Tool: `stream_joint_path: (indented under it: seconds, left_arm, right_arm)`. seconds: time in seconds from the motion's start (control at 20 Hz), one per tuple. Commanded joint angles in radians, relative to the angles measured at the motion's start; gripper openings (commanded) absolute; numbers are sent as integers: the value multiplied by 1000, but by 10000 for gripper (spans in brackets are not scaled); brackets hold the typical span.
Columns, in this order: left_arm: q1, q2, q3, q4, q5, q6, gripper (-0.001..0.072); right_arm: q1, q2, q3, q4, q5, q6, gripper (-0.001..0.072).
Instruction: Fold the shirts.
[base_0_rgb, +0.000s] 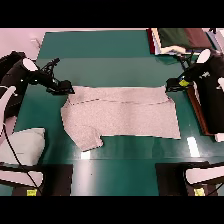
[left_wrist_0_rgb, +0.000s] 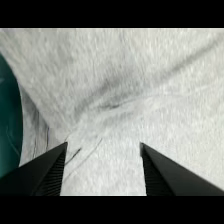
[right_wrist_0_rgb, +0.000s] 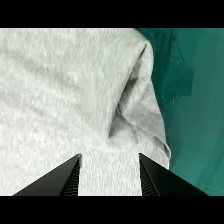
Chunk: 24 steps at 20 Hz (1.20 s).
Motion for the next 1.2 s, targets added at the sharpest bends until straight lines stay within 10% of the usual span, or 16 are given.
stream_joint_path:
  seconds: [0.0, 0.5, 1.15]
  left_arm:
    - [2, 89, -51, 77, -75, -48, 538]
    - [2, 606, -786, 48, -13, -178, 539]
    - [2, 617, -964, -319, 282, -26, 494]
  right_arm:
    - [-28, 129, -66, -1, 27, 3, 409]
    - [16, 460, -350, 77, -122, 3, 408]
    - [10, 460, -349, 209, -98, 18, 408]
